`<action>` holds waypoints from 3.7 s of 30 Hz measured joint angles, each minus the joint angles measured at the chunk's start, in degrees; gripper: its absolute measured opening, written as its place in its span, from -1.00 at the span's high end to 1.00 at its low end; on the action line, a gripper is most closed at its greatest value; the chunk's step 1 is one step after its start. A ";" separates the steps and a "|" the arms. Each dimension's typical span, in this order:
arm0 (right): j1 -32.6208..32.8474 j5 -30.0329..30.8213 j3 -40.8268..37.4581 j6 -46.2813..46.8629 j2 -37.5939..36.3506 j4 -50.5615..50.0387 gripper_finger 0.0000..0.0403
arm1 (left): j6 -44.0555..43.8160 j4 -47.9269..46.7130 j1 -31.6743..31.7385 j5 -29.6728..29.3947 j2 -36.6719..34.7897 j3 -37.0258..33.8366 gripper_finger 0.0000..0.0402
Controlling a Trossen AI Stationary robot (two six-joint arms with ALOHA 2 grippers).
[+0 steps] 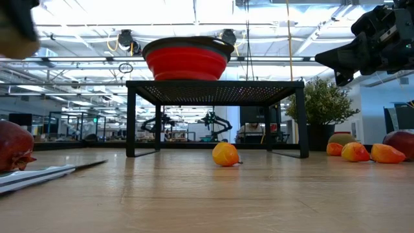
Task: Pick & Place Fruit
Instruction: Put the bottom left kiwi into the strainer on the shelf
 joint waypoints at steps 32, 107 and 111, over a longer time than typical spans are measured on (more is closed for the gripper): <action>0.00 -0.02 0.00 0.00 0.00 0.00 1.00 | 56.97 33.10 4.92 -19.85 -0.02 0.15 -0.14; 0.00 -0.01 0.01 -0.01 0.02 -0.28 1.00 | 105.13 75.54 30.26 6.11 -2.67 0.22 -0.14; 0.00 -0.01 0.01 -0.01 0.02 -0.28 1.00 | 106.71 80.60 33.14 19.87 -2.70 0.22 -0.14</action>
